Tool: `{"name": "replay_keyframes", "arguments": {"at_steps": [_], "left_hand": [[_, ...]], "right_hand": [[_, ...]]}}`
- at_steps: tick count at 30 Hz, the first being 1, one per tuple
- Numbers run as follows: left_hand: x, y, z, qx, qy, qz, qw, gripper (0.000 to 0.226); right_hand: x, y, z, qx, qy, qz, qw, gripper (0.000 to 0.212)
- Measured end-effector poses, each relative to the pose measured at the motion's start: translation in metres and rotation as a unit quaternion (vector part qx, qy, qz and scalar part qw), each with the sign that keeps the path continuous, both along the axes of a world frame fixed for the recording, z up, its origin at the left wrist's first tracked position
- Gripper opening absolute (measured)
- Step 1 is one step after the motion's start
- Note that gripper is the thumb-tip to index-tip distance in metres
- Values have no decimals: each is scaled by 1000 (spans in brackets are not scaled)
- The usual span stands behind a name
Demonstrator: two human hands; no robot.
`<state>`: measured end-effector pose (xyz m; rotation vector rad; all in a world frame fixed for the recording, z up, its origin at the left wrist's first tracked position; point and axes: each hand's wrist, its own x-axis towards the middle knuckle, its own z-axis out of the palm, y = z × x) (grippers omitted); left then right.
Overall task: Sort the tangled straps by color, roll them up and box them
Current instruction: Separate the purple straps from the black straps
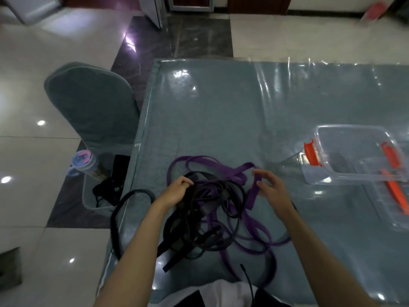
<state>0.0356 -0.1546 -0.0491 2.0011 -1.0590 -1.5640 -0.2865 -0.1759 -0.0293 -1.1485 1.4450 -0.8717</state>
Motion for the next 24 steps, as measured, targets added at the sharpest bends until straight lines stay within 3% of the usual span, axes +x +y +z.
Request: {"name": "replay_keyframes", "arguments": {"at_steps": [5,8,10,12,14,19,24], "left_hand": [[-5,7,6,50,178,216,959,30],[-3,15,9,112,271,241,925,42],[-1,20,9,126,308,209,919,49],[-3,25,9,113,286,156,939,41],[-12,30,9,60,249,154,954,48],[-23,33,8,-68,174,255,949,44],[-10,40,21,-179,97,242,949,34]], "right_hand": [[16,-10,43,-105,-6,35,994,58],[26,-12,66,-159,12,67,985,56],[30,-10,78,-189,21,75,979,55],[30,-8,86,-208,22,83,974,53],[28,-5,89,-216,23,96,971,53],[17,7,84,-211,40,91,972,56],[1,20,75,-198,70,64,976,52]]}}
